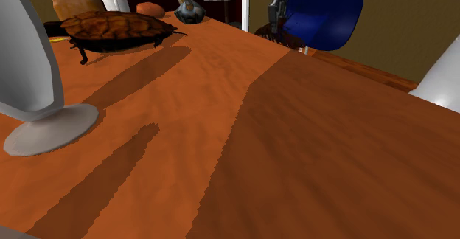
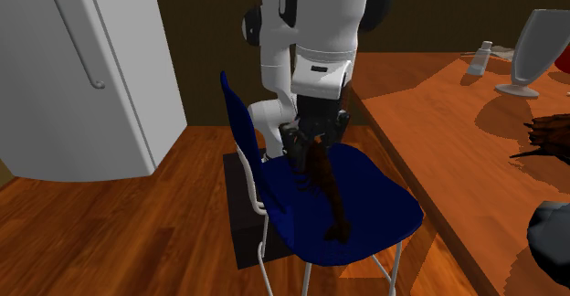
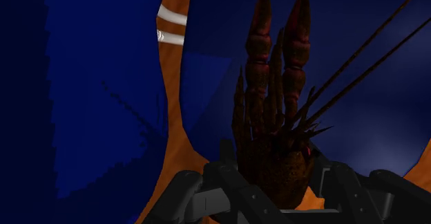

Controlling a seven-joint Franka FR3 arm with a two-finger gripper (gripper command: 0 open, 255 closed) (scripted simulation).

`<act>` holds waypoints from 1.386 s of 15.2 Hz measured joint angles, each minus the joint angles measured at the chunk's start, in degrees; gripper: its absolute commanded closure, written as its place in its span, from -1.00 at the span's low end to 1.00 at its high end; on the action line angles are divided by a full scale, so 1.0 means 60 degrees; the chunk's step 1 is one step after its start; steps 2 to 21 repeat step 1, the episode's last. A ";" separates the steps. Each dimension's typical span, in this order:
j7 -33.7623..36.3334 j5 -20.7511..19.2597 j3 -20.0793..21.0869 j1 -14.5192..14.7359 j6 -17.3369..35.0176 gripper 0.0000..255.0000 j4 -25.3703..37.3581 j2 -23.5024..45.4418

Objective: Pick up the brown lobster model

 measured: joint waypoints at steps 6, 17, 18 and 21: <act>-0.0010 0.0001 -0.0004 -0.0003 -0.0076 1.00 0.0097 0.0021; -0.0010 0.0001 -0.0004 -0.0003 -0.0076 1.00 0.0097 0.0021; -0.0010 0.0001 -0.0004 -0.0003 -0.0076 1.00 0.0097 0.0021; -0.0010 0.0001 -0.0004 -0.0003 -0.0076 1.00 0.0097 0.0021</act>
